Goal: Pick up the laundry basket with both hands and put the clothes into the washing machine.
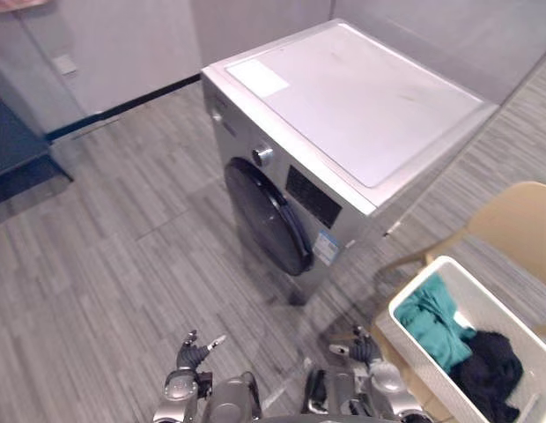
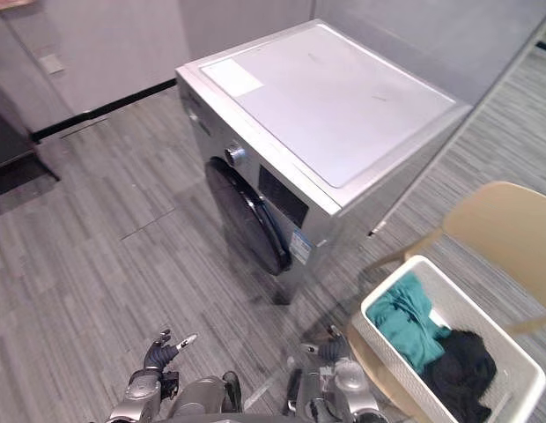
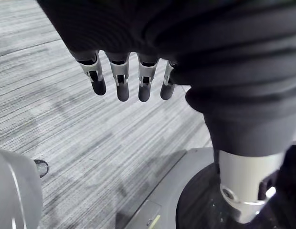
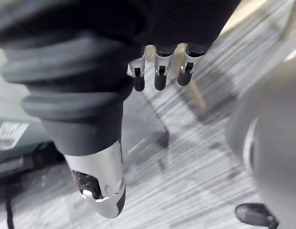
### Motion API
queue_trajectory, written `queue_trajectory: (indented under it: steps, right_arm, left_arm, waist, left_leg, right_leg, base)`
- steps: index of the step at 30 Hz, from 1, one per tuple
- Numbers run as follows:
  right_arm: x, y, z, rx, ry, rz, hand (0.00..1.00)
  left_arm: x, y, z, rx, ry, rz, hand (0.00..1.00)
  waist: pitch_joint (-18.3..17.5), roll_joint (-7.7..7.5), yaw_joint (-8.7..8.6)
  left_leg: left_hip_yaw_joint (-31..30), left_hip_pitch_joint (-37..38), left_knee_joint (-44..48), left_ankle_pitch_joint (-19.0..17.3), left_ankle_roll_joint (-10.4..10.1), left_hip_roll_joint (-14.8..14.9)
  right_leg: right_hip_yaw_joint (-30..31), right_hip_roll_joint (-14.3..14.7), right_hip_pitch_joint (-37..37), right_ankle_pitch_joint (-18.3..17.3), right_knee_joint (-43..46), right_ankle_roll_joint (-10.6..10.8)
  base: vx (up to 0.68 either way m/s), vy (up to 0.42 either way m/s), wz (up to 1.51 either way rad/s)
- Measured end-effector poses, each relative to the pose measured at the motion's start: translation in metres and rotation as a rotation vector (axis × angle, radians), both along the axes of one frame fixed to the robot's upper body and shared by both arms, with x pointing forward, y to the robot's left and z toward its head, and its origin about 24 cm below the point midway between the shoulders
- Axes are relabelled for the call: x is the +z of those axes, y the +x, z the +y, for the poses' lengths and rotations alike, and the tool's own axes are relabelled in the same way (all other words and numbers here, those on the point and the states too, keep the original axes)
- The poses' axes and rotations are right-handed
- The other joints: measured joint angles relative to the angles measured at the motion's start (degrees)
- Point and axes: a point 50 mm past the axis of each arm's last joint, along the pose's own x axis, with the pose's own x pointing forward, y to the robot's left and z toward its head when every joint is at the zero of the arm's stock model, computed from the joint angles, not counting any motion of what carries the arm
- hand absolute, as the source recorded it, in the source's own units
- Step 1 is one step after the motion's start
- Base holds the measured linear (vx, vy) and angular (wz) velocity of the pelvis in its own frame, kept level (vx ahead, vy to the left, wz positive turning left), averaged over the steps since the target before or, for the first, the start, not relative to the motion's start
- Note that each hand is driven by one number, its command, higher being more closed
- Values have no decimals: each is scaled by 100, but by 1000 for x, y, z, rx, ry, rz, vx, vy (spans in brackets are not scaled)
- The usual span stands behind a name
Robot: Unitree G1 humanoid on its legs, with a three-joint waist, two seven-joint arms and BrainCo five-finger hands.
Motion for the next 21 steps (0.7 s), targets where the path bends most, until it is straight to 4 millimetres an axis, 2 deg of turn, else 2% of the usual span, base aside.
queue_trajectory:
  steps: [2, 5, 7, 10, 12, 13, 16, 18, 21]
  right_arm:
    - [17, 27, 12, 64, -10, -93, 0]
    - [32, 44, 33, 119, 15, -172, 0]
    - [45, 58, 41, 139, 26, -231, 0]
    - [64, 80, 51, 168, 31, -304, 0]
    - [71, 88, 51, 158, 19, -334, 0]
    - [80, 94, 49, 133, -3, -372, 0]
    - [102, 111, 39, 52, -84, -471, 0]
    - [123, 127, 30, -15, -142, -553, 0]
    - [150, 138, 25, -62, -183, -657, 0]
  left_arm:
    - [-2, -2, -8, -6, -19, 8, 0]
    - [-5, -8, -14, -16, -31, 27, 0]
    - [-6, -10, -19, -35, -32, 33, 0]
    - [-6, -9, -19, -36, -33, 31, 0]
    - [-6, -9, -19, -38, -33, 31, 0]
    - [-6, -8, -21, -47, -32, 27, 0]
    - [-4, -7, -22, -56, -30, 15, 0]
    - [-2, -4, -24, -58, -31, -10, 0]
    - [2, 1, -25, -49, -26, -34, 0]
  waist:
    - [14, 129, 133]
    - [15, 118, 198]
    - [10, 123, 293]
    - [7, 130, 320]
    - [6, 135, 346]
    - [7, 151, 444]
    - [56, 231, 450]
    - [148, 299, 467]
    - [317, 376, 524]
  left_leg:
    - [-146, 2, -427, 197, -77, 13]
    - [-286, 379, -794, 388, -182, 40]
    - [-326, 519, -928, 469, -230, 31]
    - [-375, 469, -983, 613, -238, -12]
    - [-455, 469, -1015, 714, -245, -62]
    - [-493, 463, -1083, 803, -279, -77]
    - [-618, 327, -1114, 922, -227, -120]
    - [-784, 173, -1165, 1073, -230, -189]
    - [-820, -31, -1209, 1177, -207, -209]
  right_leg:
    - [-215, 113, 91, 169, -424, -35]
    - [-424, 242, 646, 313, -929, -87]
    - [-425, 282, 829, 376, -1136, -80]
    - [-524, 294, 939, 523, -1427, -60]
    - [-577, 284, 1044, 609, -1589, -46]
    - [-589, 289, 1074, 699, -1695, -37]
    - [-758, 269, 1063, 793, -1758, -41]
    - [-880, 210, 974, 843, -1747, -36]
    - [-887, 195, 780, 938, -1751, -10]
  base:
    - [144, -38, 27]
    - [194, -74, 38]
    - [108, -29, 14]
    - [63, -9, 15]
    - [42, -1, 25]
    - [20, 15, 31]
    - [-9, 22, 43]
    - [-58, 34, 42]
    - [-110, 46, 15]
